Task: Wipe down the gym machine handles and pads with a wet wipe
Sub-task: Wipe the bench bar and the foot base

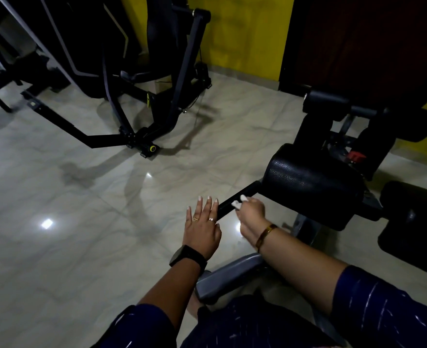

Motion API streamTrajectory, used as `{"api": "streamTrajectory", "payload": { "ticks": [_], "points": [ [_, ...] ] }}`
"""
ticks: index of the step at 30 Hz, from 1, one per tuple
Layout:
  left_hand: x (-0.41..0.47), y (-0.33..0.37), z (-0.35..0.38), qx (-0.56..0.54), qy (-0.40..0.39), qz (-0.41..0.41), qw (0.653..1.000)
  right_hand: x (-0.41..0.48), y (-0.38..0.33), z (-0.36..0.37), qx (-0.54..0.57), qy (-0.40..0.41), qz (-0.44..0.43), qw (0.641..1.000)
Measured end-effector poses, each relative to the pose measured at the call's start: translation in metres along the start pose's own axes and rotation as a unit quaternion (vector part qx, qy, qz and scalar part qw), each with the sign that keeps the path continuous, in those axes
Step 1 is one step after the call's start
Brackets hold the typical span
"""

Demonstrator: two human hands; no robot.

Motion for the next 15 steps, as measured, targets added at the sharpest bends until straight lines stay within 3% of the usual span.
{"api": "streamTrajectory", "payload": {
  "ticks": [6,8,9,11,12,14,15],
  "points": [
    [0.003,-0.002,0.002,-0.037,0.035,-0.006,0.999,-0.035,0.028,0.002,-0.119,-0.070,-0.070,0.988],
    [0.003,-0.003,0.006,-0.120,0.042,-0.015,0.992,-0.035,0.000,-0.005,-0.195,-0.050,-0.197,0.960],
    [0.003,-0.004,0.005,-0.177,0.052,-0.031,0.982,-0.035,-0.019,-0.008,-0.238,-0.041,-0.285,0.928],
    [0.004,-0.003,0.002,-0.301,0.072,-0.093,0.946,-0.036,-0.056,-0.003,-0.353,-0.053,-0.437,0.826],
    [0.004,-0.004,0.002,-0.377,0.075,-0.141,0.912,-0.034,-0.069,0.005,-0.444,-0.064,-0.488,0.749],
    [0.006,-0.003,0.003,-0.557,0.075,-0.249,0.788,-0.023,-0.075,0.021,-0.623,-0.040,-0.554,0.551],
    [0.007,-0.003,0.004,-0.625,0.077,-0.292,0.720,-0.015,-0.075,0.026,-0.675,-0.016,-0.561,0.479]
  ]
}}
Point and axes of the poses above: each hand's wrist, its own x-axis towards the middle knuckle, its own z-axis out of the palm, y = z × x, the point moved 5 cm from there along x, towards the middle knuckle, and after that the axes turned 1 degree about y, right-handed, at the moved point
